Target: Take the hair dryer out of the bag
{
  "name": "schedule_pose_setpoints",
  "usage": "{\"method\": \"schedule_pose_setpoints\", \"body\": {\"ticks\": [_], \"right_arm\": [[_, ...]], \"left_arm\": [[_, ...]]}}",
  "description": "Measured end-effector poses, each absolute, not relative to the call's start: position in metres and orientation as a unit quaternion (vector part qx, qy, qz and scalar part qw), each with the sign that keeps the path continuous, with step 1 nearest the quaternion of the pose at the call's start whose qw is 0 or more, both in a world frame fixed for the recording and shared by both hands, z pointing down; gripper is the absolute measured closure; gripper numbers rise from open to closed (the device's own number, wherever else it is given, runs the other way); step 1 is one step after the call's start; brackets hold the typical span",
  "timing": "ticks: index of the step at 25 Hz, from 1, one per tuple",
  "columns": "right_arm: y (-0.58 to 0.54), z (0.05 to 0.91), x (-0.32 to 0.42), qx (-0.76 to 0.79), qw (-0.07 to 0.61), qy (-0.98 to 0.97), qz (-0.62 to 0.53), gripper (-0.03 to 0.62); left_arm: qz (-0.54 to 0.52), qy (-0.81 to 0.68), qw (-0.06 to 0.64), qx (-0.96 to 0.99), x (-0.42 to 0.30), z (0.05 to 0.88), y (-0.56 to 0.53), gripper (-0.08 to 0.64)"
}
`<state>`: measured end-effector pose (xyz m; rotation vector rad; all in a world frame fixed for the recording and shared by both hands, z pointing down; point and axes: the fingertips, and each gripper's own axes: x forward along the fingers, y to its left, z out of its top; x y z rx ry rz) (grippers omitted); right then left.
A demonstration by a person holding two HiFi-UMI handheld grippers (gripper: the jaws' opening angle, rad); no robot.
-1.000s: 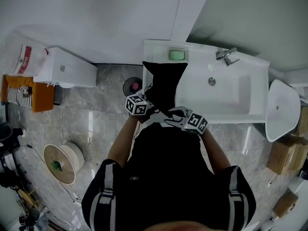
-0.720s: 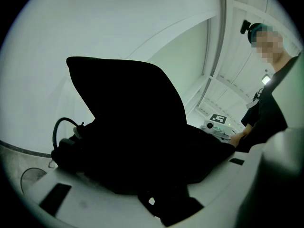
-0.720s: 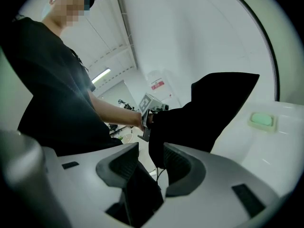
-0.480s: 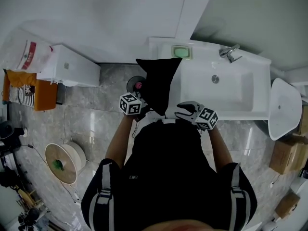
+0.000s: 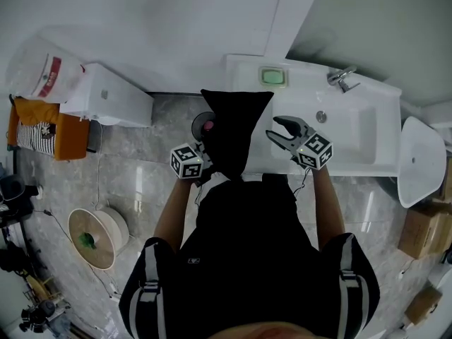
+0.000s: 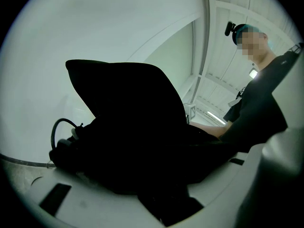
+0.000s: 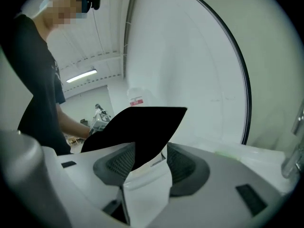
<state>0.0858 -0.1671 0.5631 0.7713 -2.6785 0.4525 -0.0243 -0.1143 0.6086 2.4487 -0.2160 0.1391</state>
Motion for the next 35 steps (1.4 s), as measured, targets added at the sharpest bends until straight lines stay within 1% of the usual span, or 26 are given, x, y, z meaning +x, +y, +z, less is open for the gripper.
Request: {"method": "schedule_pose_setpoints", "body": {"ticks": [2, 5, 7, 9, 11, 12, 14, 16, 22, 35], "right_arm": [[-0.184, 0.545, 0.089, 0.282, 0.136, -0.938, 0.149, 0.318], [-0.201, 0.52, 0.091, 0.283, 0.094, -0.942, 0.154, 0.311], [-0.209, 0.512, 0.09, 0.28, 0.092, -0.944, 0.147, 0.311], [-0.212, 0.512, 0.084, 0.274, 0.106, -0.947, 0.129, 0.312], [-0.209, 0.513, 0.078, 0.259, 0.112, -0.951, 0.125, 0.367], [-0.207, 0.513, 0.075, 0.252, 0.111, -0.953, 0.126, 0.374], [-0.204, 0.511, 0.072, 0.247, 0.109, -0.955, 0.125, 0.484], [-0.204, 0.508, 0.072, 0.252, 0.111, -0.954, 0.116, 0.515], [-0.23, 0.486, 0.093, 0.305, 0.112, -0.942, 0.084, 0.522], [-0.271, 0.441, 0.132, 0.364, 0.12, -0.923, 0.034, 0.522]], "left_arm": [[0.044, -0.069, 0.334, 0.939, -0.026, 0.602, -0.103, 0.356], [0.041, -0.052, 0.333, 0.94, -0.025, 0.597, -0.089, 0.354], [0.042, -0.044, 0.331, 0.942, -0.023, 0.596, -0.084, 0.356], [0.039, -0.039, 0.331, 0.942, -0.022, 0.594, -0.08, 0.356], [0.036, -0.036, 0.329, 0.943, -0.02, 0.593, -0.079, 0.354], [0.034, -0.035, 0.328, 0.943, -0.02, 0.592, -0.078, 0.354], [0.031, -0.033, 0.326, 0.944, -0.02, 0.59, -0.078, 0.354], [0.029, -0.03, 0.325, 0.945, -0.021, 0.588, -0.077, 0.354], [0.019, -0.028, 0.322, 0.946, -0.019, 0.585, -0.08, 0.354], [0.012, -0.03, 0.32, 0.947, -0.021, 0.583, -0.082, 0.354]]}}
